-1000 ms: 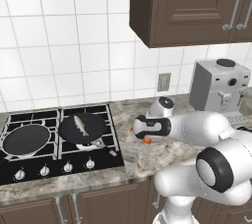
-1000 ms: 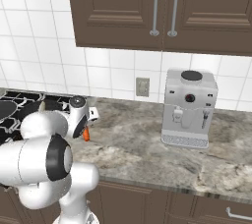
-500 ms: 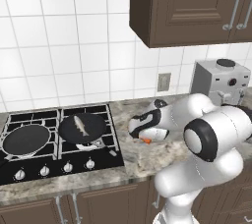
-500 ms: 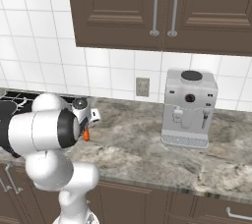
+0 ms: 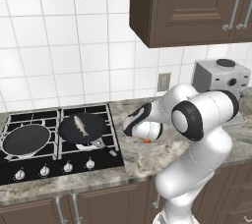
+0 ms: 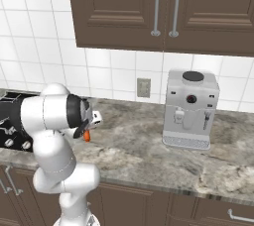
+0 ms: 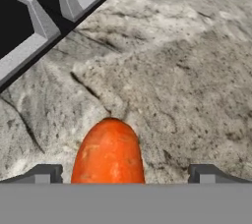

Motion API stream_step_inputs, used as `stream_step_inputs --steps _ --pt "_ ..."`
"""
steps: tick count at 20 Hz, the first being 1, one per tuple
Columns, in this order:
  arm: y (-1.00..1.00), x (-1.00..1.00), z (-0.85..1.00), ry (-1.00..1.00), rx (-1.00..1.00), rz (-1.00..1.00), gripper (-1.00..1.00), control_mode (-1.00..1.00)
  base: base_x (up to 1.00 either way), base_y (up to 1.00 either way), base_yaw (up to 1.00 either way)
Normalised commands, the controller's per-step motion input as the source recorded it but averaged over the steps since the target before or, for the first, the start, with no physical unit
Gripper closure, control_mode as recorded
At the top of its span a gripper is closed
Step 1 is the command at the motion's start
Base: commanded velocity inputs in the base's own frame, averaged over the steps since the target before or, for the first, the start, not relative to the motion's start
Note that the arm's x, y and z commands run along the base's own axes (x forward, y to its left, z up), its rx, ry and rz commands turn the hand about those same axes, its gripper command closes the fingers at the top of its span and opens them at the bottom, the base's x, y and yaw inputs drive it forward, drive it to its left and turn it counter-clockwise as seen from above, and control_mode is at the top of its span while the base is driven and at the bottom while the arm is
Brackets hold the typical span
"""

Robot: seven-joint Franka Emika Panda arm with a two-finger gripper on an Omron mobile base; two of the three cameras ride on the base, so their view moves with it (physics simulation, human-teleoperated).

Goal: Place both pans onto different burners. Then place the carrot and the fish on different pans.

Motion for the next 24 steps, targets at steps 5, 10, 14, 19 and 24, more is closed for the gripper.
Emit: stream_step_inputs --steps 5,10,14,19,24 --pt "0.03 0.17 -0.32 0.02 0.00 0.00 1.00 -1.00 0.00 0.00 0.00" --pt "0.00 -0.01 -0.01 0.00 0.00 0.00 1.00 -1.00 0.00 0.00 0.00" --pt "0.02 -0.03 0.22 0.00 0.00 0.00 1.00 -1.00 0.00 0.00 0.00" --pt "0.00 -0.06 0.70 0.01 -0.02 0.00 1.00 -1.00 0.00 0.00 0.00" --pt "0.00 -0.19 0.88 0.04 -0.01 0.00 1.00 -1.00 0.00 0.00 0.00"
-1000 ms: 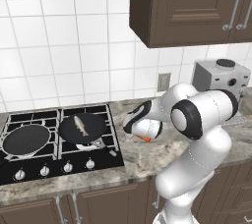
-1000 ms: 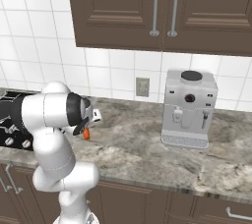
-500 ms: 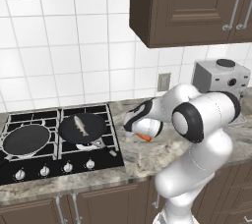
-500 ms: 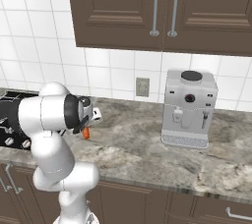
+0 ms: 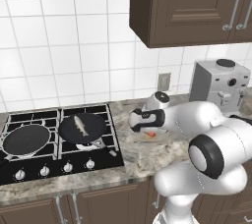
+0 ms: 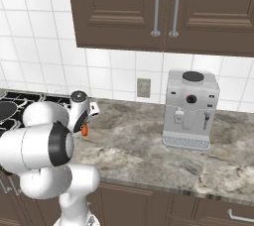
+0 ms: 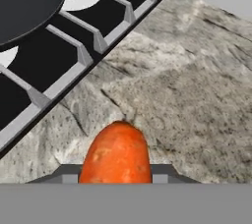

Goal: Place both pans onto different burners. Then place the carrot and the fish on different pans.

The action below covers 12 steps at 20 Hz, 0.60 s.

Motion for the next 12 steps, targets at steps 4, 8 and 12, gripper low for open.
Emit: stream_step_inputs --steps 4,8,12 --pt "0.00 -0.21 1.00 0.15 0.00 0.00 1.00 -1.00 0.00 0.00 0.00" --pt "0.00 -0.41 0.91 0.12 0.00 0.00 1.00 -1.00 0.00 0.00 0.00" --pt "0.01 -0.54 0.74 0.13 0.00 0.00 1.00 -1.00 0.00 0.00 0.00"
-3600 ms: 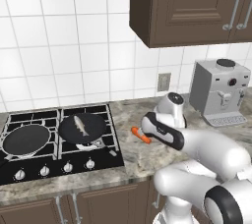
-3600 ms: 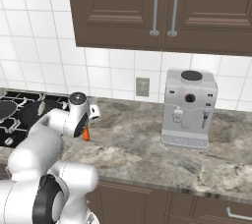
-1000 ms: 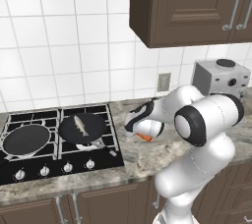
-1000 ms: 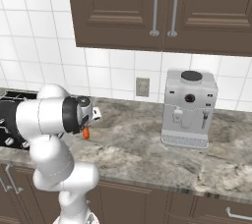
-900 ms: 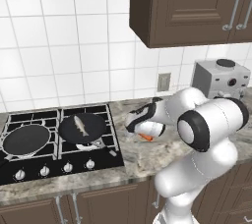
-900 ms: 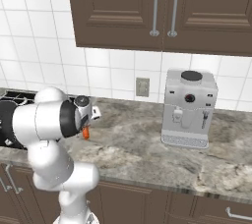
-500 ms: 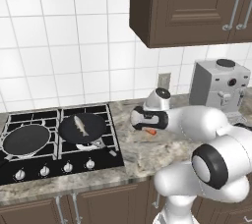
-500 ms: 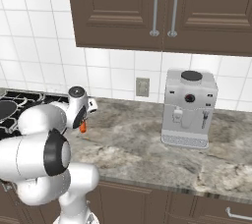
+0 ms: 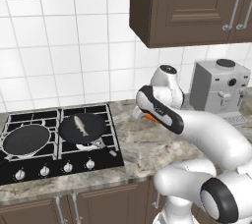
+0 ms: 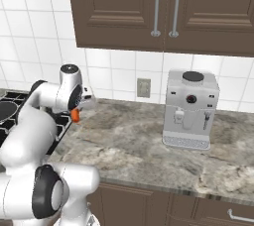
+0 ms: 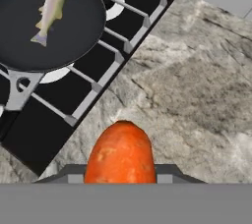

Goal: Place both pans onto different burners. Then place the carrot and the fish on different pans.

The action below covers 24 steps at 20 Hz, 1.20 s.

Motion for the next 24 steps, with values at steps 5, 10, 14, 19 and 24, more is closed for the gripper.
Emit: stream_step_inputs --steps 5,10,14,19,24 --pt "0.08 -0.67 0.36 0.10 0.00 0.00 1.00 -1.00 0.00 0.00 0.00" --pt "0.00 -0.84 0.26 0.05 0.00 0.00 1.00 -1.00 0.00 0.00 0.00" --pt "0.00 -0.84 0.24 0.04 0.00 0.00 1.00 -1.00 0.00 0.00 0.00" --pt "0.00 -0.47 0.14 0.02 0.00 0.00 1.00 1.00 -0.24 0.00 0.00" --pt "0.00 0.00 0.00 0.00 0.00 0.00 1.00 1.00 -0.38 0.29 0.00"
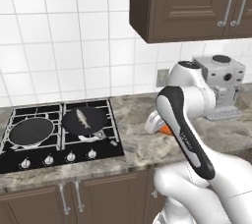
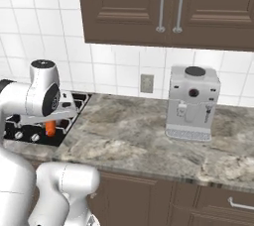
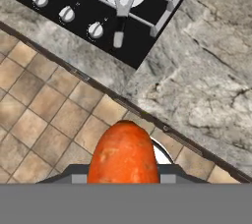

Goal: Place both pans onto different burners. Then place the carrot and the fish on different pans.

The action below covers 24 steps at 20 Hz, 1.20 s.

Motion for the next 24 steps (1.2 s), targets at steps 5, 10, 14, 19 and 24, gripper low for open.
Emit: stream_step_inputs --steps 5,10,14,19,24 --pt "0.00 0.00 0.00 0.00 0.00 0.00 1.00 1.00 -0.26 0.62 -0.01" --pt "0.00 0.00 0.00 0.00 0.00 0.00 1.00 1.00 -0.27 0.89 -0.10" --pt "0.00 0.00 0.00 0.00 0.00 0.00 1.00 1.00 -0.16 0.87 -0.13" --pt "0.00 0.00 0.00 0.00 0.00 0.00 1.00 1.00 -0.01 0.82 -0.12" --pt "0.00 0.00 0.00 0.00 0.00 0.00 1.00 1.00 0.37 0.33 -0.05"
